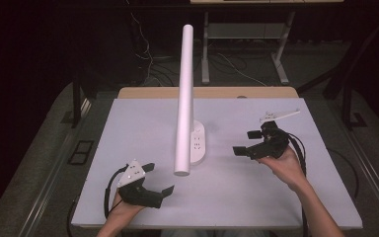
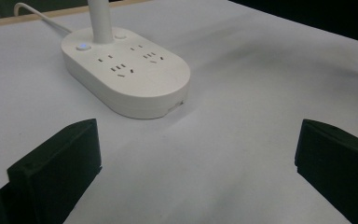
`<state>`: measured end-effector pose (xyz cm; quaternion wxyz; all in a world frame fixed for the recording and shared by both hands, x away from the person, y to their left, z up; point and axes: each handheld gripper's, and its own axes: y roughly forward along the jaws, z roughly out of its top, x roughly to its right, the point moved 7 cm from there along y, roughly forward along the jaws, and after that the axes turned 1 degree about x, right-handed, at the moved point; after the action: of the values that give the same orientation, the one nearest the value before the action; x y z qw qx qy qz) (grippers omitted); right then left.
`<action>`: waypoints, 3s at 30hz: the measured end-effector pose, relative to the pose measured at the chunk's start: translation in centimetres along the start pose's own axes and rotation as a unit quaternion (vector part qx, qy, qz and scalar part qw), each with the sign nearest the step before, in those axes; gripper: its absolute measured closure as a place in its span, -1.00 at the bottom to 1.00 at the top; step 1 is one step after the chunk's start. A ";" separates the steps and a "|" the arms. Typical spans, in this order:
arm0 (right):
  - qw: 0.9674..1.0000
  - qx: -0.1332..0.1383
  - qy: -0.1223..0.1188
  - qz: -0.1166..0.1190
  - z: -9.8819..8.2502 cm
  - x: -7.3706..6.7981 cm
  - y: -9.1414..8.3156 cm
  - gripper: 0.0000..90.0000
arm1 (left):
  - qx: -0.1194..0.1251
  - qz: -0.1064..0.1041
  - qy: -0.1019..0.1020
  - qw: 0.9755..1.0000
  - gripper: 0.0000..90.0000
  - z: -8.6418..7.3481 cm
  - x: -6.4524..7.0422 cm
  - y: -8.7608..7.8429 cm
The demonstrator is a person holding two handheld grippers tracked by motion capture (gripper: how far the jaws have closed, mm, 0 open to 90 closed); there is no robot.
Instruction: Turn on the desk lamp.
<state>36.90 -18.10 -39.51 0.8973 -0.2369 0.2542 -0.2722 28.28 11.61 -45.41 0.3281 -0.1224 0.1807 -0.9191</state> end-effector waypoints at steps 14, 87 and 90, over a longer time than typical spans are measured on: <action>1.000 -0.007 -0.009 0.006 2.4 -0.5 2.1 -1.00 | 0.001 0.002 0.000 1.000 -1.00 0.0 -0.1 -0.1; 0.999 -0.002 0.030 -0.018 7.3 3.8 11.8 0.82 | 0.013 0.004 0.000 1.000 -1.00 0.3 -0.2 -0.5; 0.999 -0.008 0.031 -0.016 7.1 3.9 12.5 0.93 | 0.012 0.003 -0.001 1.000 -1.00 0.3 -0.2 -0.5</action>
<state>48.41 -9.20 -42.44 0.8827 -0.2398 0.2801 -0.2914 28.27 12.01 -44.98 0.3322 -0.1188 0.1700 -0.9201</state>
